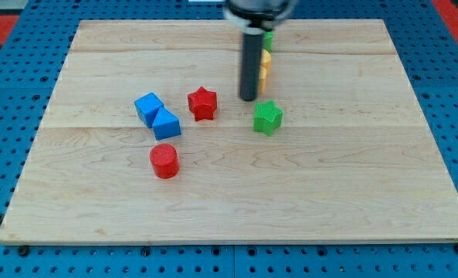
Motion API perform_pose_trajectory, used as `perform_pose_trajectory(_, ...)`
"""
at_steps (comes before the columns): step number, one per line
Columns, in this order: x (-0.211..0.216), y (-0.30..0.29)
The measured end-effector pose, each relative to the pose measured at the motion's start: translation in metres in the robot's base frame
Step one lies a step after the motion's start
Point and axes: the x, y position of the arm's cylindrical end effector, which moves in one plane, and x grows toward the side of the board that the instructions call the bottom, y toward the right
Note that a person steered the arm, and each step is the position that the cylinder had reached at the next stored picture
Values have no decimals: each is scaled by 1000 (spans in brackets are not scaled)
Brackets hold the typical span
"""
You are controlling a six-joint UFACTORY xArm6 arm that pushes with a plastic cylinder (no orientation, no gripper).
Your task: Move the red star into the blue triangle
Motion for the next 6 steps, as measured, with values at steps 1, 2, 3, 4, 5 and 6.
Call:
perform_pose_trajectory(1, 7, -43)
perform_pose_trajectory(2, 7, -68)
perform_pose_trajectory(3, 7, -63)
perform_pose_trajectory(4, 7, -63)
perform_pose_trajectory(5, 7, -58)
perform_pose_trajectory(6, -25, -26)
